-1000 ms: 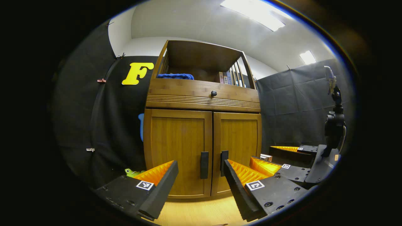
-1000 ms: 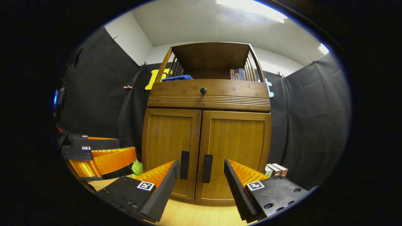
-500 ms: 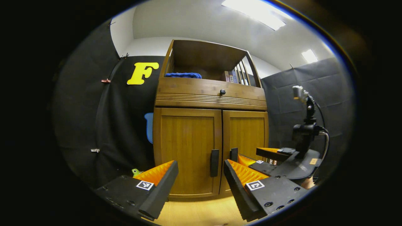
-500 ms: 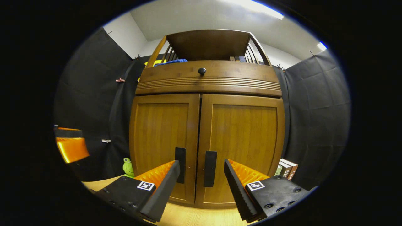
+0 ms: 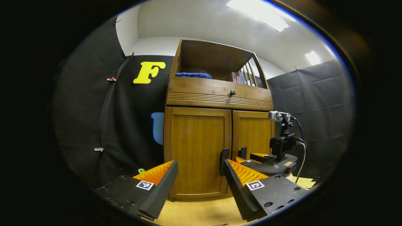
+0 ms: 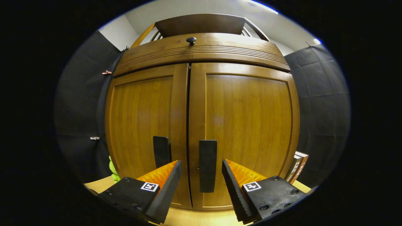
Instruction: Open the right door of the double-door shoe cabinet with the right hand, and open the left door with the left hand.
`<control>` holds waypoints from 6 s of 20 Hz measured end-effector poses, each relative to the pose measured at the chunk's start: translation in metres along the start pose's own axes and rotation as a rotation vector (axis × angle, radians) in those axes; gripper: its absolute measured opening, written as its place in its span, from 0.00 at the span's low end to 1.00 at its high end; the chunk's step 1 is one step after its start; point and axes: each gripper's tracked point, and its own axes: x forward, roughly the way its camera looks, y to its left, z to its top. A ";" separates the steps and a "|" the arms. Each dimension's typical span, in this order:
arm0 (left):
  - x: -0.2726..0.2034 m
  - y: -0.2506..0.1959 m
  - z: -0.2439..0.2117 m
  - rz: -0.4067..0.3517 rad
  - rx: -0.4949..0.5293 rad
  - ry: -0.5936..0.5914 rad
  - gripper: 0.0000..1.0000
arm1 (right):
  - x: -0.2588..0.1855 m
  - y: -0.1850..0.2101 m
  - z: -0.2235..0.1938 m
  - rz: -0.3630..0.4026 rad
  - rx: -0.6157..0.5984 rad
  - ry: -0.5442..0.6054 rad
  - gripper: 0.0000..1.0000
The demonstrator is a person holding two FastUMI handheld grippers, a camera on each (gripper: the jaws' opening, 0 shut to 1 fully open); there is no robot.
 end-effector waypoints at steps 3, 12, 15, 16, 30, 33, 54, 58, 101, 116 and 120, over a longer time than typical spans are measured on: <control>-0.001 0.007 0.000 0.013 0.006 -0.002 0.91 | 0.012 -0.003 -0.008 -0.014 0.000 0.014 0.82; 0.003 0.019 -0.014 0.037 0.020 0.043 0.91 | 0.040 -0.007 -0.016 -0.019 -0.015 0.019 0.59; 0.005 0.021 -0.016 0.042 0.029 0.049 0.91 | 0.045 0.001 -0.025 0.019 -0.038 0.035 0.58; 0.004 0.022 -0.019 0.047 0.030 0.055 0.91 | 0.041 -0.002 -0.024 0.008 -0.045 0.030 0.51; -0.020 0.016 -0.009 0.091 -0.002 0.044 0.91 | 0.007 -0.004 -0.020 0.079 -0.055 0.050 0.28; -0.025 0.006 -0.010 0.093 0.017 0.058 0.88 | -0.015 -0.008 -0.018 0.113 -0.041 0.047 0.28; -0.013 -0.079 -0.026 -0.020 0.032 0.048 0.89 | -0.149 -0.104 0.001 0.117 -0.045 0.021 0.22; 0.005 -0.098 -0.036 -0.067 0.020 0.067 0.89 | -0.164 -0.127 0.002 0.093 -0.046 0.026 0.22; 0.190 -0.101 -0.095 0.052 0.158 0.022 0.89 | -0.281 -0.261 0.054 -0.141 -0.060 -0.105 0.99; 0.243 -0.084 -0.118 0.078 0.087 0.045 0.59 | -0.283 -0.267 0.041 -0.180 -0.056 -0.080 0.94; 0.248 -0.089 -0.122 0.066 0.070 0.060 0.46 | -0.284 -0.269 0.041 -0.190 -0.068 -0.081 0.93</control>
